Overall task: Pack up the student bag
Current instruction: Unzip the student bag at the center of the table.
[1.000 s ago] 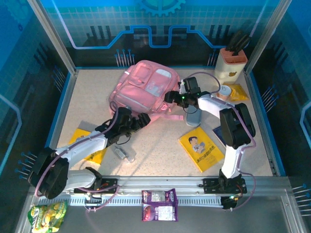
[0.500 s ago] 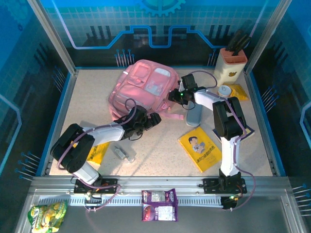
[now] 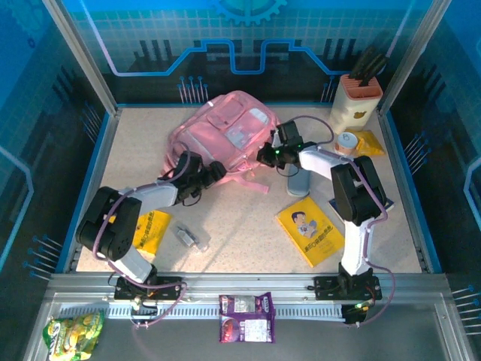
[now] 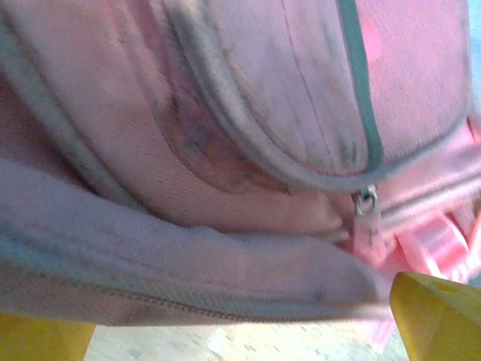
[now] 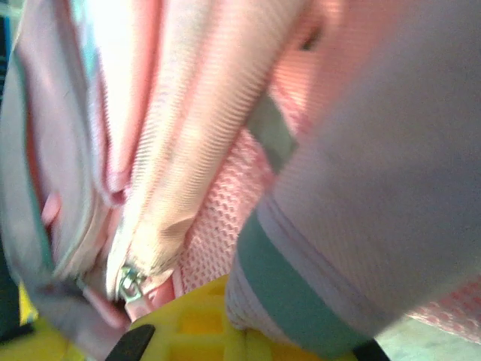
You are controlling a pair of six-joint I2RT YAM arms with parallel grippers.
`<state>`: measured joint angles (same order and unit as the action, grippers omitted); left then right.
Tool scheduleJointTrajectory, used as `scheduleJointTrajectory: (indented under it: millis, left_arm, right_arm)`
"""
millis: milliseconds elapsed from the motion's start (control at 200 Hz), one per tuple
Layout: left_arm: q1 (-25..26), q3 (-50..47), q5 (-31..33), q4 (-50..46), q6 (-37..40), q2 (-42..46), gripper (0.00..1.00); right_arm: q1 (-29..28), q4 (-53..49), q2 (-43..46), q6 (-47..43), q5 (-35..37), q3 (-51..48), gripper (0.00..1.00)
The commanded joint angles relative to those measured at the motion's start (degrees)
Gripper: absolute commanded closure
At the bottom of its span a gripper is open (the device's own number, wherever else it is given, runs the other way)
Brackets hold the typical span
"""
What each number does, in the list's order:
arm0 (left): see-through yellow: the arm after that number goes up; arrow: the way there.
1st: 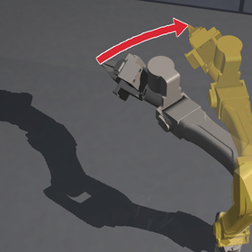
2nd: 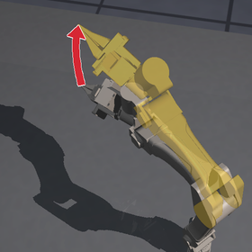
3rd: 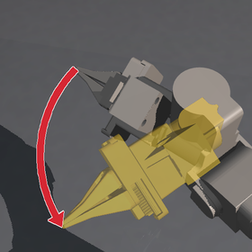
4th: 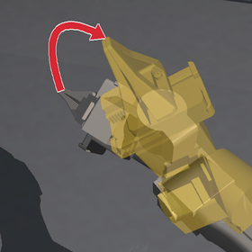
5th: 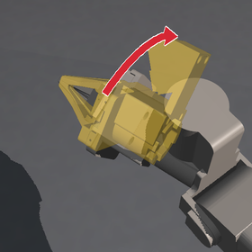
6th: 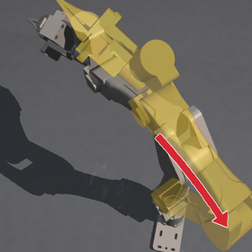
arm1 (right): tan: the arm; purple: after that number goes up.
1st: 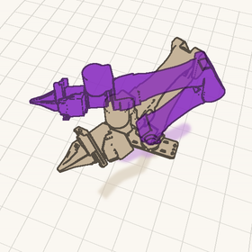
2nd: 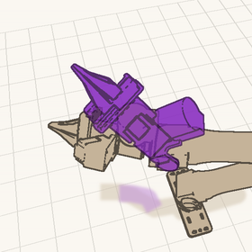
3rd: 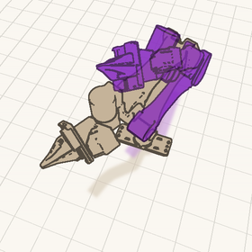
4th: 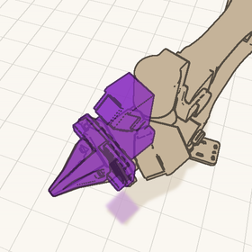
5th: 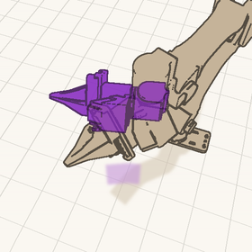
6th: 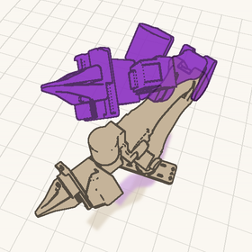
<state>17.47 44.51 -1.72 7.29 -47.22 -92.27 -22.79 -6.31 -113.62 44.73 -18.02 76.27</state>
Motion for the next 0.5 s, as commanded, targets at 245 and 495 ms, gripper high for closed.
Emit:
scheduleJointTrajectory:
  millis: [245, 495]
  left_arm:
    - [-8.7, 8.9, 3.2, -9.0, 20.8, 4.7, 0.07]
    - [-9.3, 12.3, 1.5, -10.5, 22.6, 5.1, 0.12]
  right_arm:
    - [-9.6, 0.8, 10.3, 12.7, 1.1, 2.7, 1.0]
    - [-13.0, 1.4, 15.1, 21.1, 11.3, -2.7, 1.0]
